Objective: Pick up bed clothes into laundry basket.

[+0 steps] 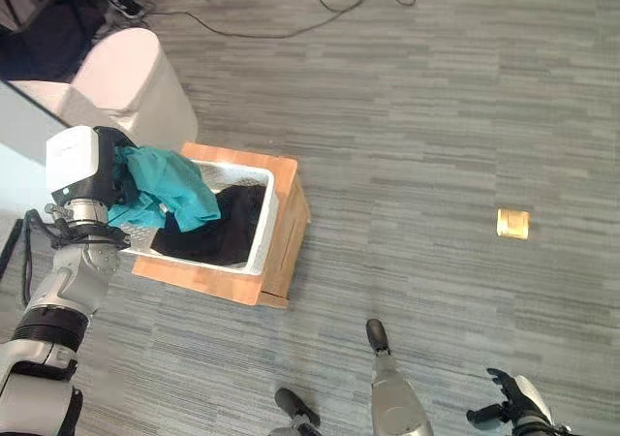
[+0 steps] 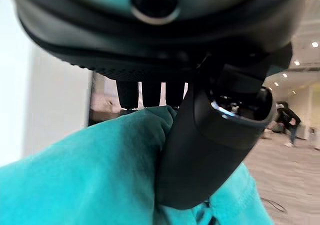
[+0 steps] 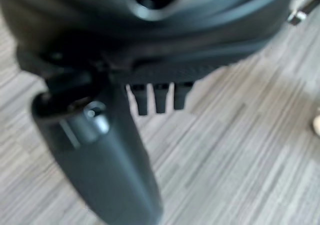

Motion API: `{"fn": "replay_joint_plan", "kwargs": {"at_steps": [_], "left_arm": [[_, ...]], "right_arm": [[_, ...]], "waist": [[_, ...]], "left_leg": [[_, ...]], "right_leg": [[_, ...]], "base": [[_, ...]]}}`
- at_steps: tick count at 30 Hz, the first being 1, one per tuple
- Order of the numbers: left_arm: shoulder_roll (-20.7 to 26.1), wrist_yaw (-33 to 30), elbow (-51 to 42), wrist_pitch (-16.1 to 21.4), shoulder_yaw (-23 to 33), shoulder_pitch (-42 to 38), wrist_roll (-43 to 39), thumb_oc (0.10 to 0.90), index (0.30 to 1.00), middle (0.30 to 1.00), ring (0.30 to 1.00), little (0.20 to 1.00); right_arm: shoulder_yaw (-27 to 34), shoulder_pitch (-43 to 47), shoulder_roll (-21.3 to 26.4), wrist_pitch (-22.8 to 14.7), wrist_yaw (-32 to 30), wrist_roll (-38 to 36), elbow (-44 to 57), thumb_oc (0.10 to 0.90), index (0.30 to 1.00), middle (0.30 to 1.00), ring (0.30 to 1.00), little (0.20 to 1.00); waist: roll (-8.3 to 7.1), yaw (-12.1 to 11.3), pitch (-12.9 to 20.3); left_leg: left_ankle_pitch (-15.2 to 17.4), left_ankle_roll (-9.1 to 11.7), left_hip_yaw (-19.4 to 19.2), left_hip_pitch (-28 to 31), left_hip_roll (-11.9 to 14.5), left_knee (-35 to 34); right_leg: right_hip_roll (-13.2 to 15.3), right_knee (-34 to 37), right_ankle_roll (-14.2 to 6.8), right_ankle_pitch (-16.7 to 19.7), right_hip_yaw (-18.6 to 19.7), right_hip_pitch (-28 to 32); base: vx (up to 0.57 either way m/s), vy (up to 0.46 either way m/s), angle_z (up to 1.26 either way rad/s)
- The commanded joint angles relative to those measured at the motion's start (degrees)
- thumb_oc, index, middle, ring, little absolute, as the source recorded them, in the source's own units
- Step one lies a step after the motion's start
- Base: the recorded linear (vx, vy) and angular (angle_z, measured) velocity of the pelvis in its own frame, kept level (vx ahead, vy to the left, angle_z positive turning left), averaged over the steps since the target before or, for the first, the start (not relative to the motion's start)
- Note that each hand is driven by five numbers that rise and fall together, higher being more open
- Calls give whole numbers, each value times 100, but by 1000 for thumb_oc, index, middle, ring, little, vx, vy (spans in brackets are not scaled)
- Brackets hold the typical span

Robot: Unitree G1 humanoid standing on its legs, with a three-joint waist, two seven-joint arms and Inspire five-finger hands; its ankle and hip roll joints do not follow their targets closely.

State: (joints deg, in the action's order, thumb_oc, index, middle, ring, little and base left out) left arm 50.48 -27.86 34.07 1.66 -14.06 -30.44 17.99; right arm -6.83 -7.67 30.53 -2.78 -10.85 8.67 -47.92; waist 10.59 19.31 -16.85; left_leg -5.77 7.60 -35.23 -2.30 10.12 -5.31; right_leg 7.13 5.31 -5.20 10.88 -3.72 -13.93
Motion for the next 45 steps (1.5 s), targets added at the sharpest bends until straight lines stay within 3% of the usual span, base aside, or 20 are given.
{"fn": "replay_joint_plan", "kwargs": {"at_steps": [1,3,6,7,8,13,21,22,24,30,34,35,37,38,39,40,42,43,44,45], "left_arm": [[454,-389,485,10,409,-853,-80,400,300,300,300,300],[349,-269,1127,-107,54,-988,135,400,300,300,300,300],[341,-278,1172,-92,4,-1046,130,400,300,300,300,300],[22,-167,2031,-148,-73,-1175,-84,400,300,300,300,300],[15,-174,2057,-134,-89,-1197,-93,800,900,900,900,900],[-8,-169,2228,-109,-91,-1293,-247,800,900,900,900,900],[-169,-409,1235,39,127,-1047,-457,800,900,900,900,900],[-340,-315,975,348,253,-845,-1044,800,900,900,900,900],[-266,-242,877,483,342,-804,-1378,800,900,900,900,900],[-44,-285,430,506,664,-665,-1562,800,900,900,900,900],[141,-221,75,595,1024,-416,-1717,800,900,900,900,900],[160,-202,-177,694,1216,-254,-1852,800,900,900,900,900],[144,-168,-353,740,1407,-54,-1974,800,900,900,900,900],[94,-126,-649,857,1576,224,-2190,800,900,900,900,900],[106,-86,-830,973,1807,529,-2299,800,900,900,900,900],[81,-78,-862,968,1836,572,-2298,800,900,900,900,900],[-99,13,-1587,1019,2785,2050,-2061,800,900,900,900,900],[-107,24,-1630,1007,2834,2116,-2060,800,900,900,900,900],[-266,110,-1794,1057,3207,2766,-2179,800,900,900,900,900],[-277,118,-1822,1051,3250,2812,-2181,800,900,900,900,900]], "right_arm": [[65,-121,107,-85,-300,3,145,800,900,900,900,900],[42,-73,50,-145,-348,-72,191,800,900,900,900,900],[56,-77,39,-147,-349,-73,190,800,900,900,900,900],[-3,-76,-45,-206,-386,-145,387,800,900,900,900,900],[3,-80,-42,-201,-386,-147,394,800,900,900,900,900],[33,-262,-55,-314,-356,-286,844,800,900,900,900,900],[37,-374,94,-327,-321,-282,1232,800,900,900,900,900],[-191,-84,-99,-241,-450,-230,493,800,900,900,900,900],[-355,291,-129,-158,-446,-246,-36,800,900,900,900,900],[-173,484,57,-22,-516,-151,49,800,900,900,900,900],[187,653,585,6,-565,-68,778,800,900,900,900,900],[287,967,1052,22,-563,-23,1081,800,900,900,900,900],[336,1130,1304,34,-548,-30,1262,800,900,900,900,900],[314,1722,1825,7,-508,-94,1567,800,900,900,900,900],[516,1721,2279,-256,-324,-286,2285,800,900,900,900,900],[550,1668,2304,-237,-304,-292,2337,800,900,900,900,900],[683,1134,1805,-570,-379,380,3396,800,900,900,900,900],[675,1117,1801,-551,-368,390,3434,800,900,900,900,900],[608,1371,1701,-758,-317,557,4320,800,900,900,900,900],[587,1381,1704,-745,-311,559,4335,800,900,900,900,900]], "waist": [[-11,8,225],[-16,58,161],[-19,42,163],[-52,101,88],[-46,98,90],[-55,74,119],[-109,-123,471],[-109,-276,681],[-151,-359,820],[-230,-484,1075],[-321,-633,1239],[-391,-786,1326],[-411,-839,1347],[-509,-1069,1414],[-556,-1108,1414],[-535,-1105,1415],[-495,-1337,1379],[-494,-1314,1384],[-487,-1595,1349],[-479,-1567,1350]], "left_leg": [[-51,366,399,-128,500,31],[-66,365,398,-192,500,31],[-67,365,400,-196,499,31],[-90,373,393,-263,512,31],[-92,373,395,-269,513,31],[-116,397,402,-330,578,31],[-137,445,479,-19,698,31],[-137,453,551,126,688,31],[-259,397,492,210,705,31],[-234,382,547,408,692,31],[-254,376,641,529,716,31],[-278,374,714,555,729,31],[-297,378,766,574,735,31],[-345,379,844,591,752,31],[-384,388,876,608,770,31],[-384,390,882,615,773,31],[-485,379,883,650,817,31],[-486,382,885,654,820,31],[-622,394,942,591,876,36],[-626,398,950,587,881,35]], "right_leg": [[354,-75,-569,-739,-213,206],[372,-77,-569,-708,-193,126],[372,-77,-570,-707,-194,123],[353,-85,-556,-683,-190,22],[353,-85,-555,-683,-192,18],[299,-78,-543,-704,-204,-33],[218,-67,-473,-924,-364,443],[188,-54,-457,-1003,-439,691],[140,-32,-408,-912,-556,832],[150,-37,-420,-933,-699,1105],[147,-63,-407,-993,-845,1336],[143,-70,-388,-1037,-941,1451],[130,-76,-376,-1059,-1001,1517],[106,-78,-346,-1114,-1097,1634],[91,-75,-335,-1142,-1144,1698],[88,-76,-334,-1146,-1150,1710],[20,-66,-284,-1235,-1200,1838],[17,-66,-282,-1237,-1202,1845],[-31,-46,-244,-1294,-1309,1897],[-36,-47,-240,-1297,-1315,1898]], "base": [[-6,6,-9],[-3,2,-8],[-7,-4,-5],[0,0,0],[-30,-28,2],[-8,-13,1],[24,-56,5],[-13,-105,21],[-27,-106,17],[13,-27,14],[-23,-23,19],[-29,-59,29],[-10,-57,31],[6,-67,29],[6,-68,24],[-12,-30,34],[2,-27,31],[-23,-53,-7],[-38,-38,0],[-84,-42,9]]}}
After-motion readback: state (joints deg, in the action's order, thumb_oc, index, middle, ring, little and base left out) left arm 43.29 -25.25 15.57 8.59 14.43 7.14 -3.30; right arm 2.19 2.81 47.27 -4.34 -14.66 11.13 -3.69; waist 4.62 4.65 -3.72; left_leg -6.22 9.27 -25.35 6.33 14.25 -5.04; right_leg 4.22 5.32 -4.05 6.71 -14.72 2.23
